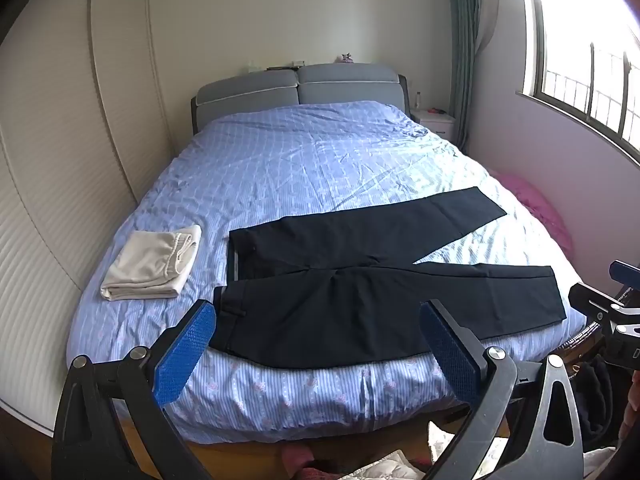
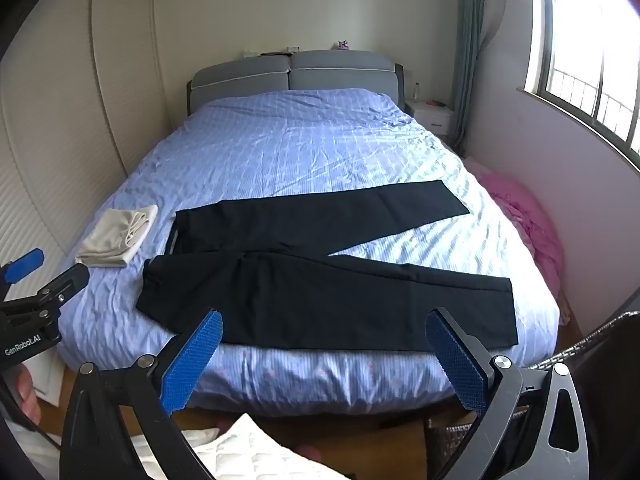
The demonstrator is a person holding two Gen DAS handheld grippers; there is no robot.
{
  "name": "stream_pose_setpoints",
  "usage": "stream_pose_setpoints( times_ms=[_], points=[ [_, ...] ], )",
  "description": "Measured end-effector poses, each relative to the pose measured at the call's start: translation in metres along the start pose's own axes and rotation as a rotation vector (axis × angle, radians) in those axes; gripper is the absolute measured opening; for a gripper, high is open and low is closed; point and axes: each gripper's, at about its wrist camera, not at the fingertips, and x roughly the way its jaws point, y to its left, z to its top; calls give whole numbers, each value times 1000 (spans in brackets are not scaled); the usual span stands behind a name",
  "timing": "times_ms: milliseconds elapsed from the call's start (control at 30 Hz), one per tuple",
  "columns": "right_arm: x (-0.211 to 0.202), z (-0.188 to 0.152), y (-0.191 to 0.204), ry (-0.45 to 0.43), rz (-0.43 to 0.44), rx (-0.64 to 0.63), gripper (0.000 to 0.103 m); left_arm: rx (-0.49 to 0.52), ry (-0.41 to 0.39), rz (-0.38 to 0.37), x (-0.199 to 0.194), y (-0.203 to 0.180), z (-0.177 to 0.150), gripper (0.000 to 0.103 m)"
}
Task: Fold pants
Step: 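Move both grippers toward the black trousers on the bed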
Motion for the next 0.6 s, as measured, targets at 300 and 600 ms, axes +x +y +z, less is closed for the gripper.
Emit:
stream_pose_setpoints(
  times_ms=[300,600],
  points=[
    [0,1,1,2,-1,0,103,-1,-1,-1,0,1,0,103],
    [0,2,2,1,0,-2,103,-3,-3,0,0,2,-1,103]
  ],
)
